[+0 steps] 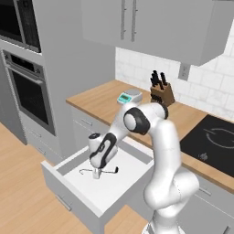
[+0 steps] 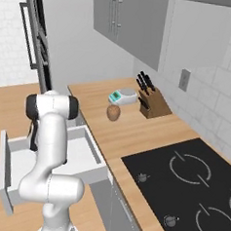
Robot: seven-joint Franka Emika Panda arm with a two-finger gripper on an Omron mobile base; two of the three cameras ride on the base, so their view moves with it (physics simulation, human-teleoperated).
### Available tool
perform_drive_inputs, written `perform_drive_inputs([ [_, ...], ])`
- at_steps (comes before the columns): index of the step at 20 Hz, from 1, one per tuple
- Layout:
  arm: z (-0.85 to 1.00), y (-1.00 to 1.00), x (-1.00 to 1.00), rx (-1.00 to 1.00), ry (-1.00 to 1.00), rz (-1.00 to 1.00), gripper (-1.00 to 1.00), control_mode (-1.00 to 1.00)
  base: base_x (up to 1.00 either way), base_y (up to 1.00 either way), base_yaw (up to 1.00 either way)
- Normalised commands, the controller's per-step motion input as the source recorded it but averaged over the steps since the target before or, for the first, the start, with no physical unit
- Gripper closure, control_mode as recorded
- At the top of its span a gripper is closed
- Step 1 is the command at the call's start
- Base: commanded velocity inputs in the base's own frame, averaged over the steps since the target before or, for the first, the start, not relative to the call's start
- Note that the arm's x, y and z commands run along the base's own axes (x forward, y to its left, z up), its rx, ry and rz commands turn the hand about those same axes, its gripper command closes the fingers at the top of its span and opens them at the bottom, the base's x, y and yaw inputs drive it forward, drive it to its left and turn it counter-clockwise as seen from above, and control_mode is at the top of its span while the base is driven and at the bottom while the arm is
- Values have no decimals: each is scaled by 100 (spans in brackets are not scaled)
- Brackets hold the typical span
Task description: Pick the ladle from the drawer and place it on the counter.
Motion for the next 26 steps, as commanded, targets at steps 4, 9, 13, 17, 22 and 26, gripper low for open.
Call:
perform_drive_inputs([
  [4,54,3,-85,-2,-2,0,100,-100,0,0,0],
  [9,100,21,-57,-17,-9,0,100,-100,0,0,0],
  [13,100,55,-30,-15,-14,0,100,-100,0,0,0],
  [17,100,43,-14,-9,-10,0,100,-100,0,0,0],
  [22,100,-27,4,-16,-5,0,100,-100,0,0,0],
  [26,100,-98,-1,-21,-12,11,100,-100,0,0,0],
])
